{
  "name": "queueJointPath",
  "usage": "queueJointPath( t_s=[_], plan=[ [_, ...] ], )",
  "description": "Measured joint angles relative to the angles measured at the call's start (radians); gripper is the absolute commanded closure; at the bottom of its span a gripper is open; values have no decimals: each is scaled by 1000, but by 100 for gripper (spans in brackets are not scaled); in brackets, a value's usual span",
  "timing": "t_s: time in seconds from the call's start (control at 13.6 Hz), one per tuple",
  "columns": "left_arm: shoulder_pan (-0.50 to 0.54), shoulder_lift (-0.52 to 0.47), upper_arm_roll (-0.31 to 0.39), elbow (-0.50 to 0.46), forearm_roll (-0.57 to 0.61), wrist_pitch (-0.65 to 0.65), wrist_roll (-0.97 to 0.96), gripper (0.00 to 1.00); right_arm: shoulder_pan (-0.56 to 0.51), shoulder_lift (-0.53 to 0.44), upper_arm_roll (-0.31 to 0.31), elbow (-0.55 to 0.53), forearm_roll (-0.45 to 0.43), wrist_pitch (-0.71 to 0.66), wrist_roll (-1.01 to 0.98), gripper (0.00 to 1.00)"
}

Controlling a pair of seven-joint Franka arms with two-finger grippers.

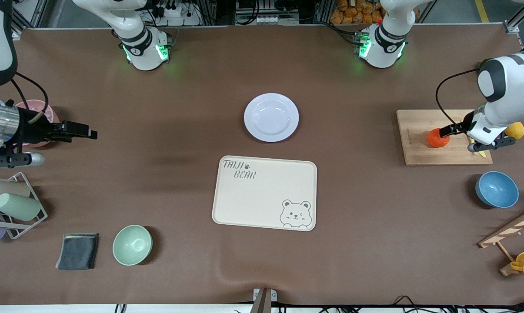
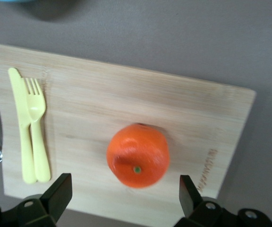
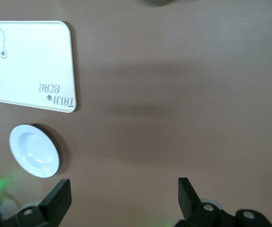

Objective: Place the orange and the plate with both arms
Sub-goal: 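Grasp the orange with the left gripper while the right gripper reaches inward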

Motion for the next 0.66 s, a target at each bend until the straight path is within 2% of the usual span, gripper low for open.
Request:
queueJointPath(
  t_s=[0.22, 0.44, 0.66],
  plan=[
    [9, 56, 0, 0, 0, 29, 0, 0, -2, 28, -4, -7, 87, -27, 0, 0],
    [9, 71, -2, 1, 0, 30, 0, 0, -2, 41, -5, -30, 109, -28, 0, 0],
    [9, 81, -2, 1, 0, 30, 0, 0, -11, 42, -8, -76, 207, -29, 0, 0]
  ],
)
